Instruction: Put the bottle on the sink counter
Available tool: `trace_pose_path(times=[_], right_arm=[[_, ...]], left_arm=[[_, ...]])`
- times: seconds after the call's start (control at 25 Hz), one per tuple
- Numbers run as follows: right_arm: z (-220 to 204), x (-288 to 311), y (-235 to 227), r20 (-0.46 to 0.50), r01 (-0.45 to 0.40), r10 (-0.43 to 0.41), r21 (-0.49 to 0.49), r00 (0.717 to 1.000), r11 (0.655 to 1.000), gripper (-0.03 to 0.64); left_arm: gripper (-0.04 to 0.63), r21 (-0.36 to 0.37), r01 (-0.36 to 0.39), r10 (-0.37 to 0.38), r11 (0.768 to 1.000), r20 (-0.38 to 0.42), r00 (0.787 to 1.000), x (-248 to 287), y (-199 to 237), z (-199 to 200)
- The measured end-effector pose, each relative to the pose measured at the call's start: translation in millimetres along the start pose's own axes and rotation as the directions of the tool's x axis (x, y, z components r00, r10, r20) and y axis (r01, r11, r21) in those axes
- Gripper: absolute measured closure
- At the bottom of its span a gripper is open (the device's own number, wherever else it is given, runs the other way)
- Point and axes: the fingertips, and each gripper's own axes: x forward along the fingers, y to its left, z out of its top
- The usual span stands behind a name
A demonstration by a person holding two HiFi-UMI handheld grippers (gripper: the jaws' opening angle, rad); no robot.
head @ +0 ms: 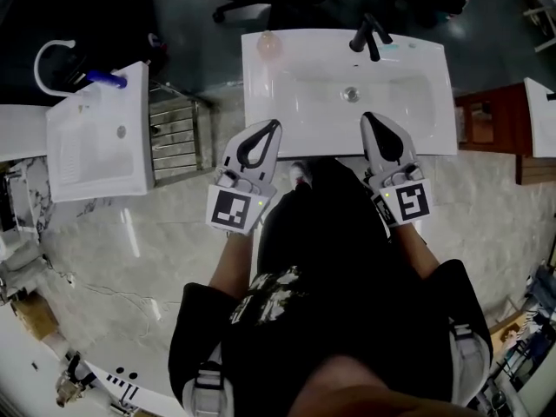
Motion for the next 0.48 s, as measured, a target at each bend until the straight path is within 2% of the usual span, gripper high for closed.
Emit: trace_pose_path(times=[0.2, 0.48], right_arm=[[13.9, -15.7, -6.0, 0.035, -0.027, 0.029, -0.031, 0.999, 0.999, 0.623], [26.0, -39.8, -51.3, 0.051, -0.039, 0.043, -0.077, 0.998, 0.996, 0.622]], left_arm=[[0.577, -0.002, -0.041, 0.041, 0.999, 0.046, 0.998, -2.2, -23.4, 13.2], [0.577, -0.016, -0.092, 0.092, 0.996, 0.041, 0.995, 25.4, -57.7, 22.9]])
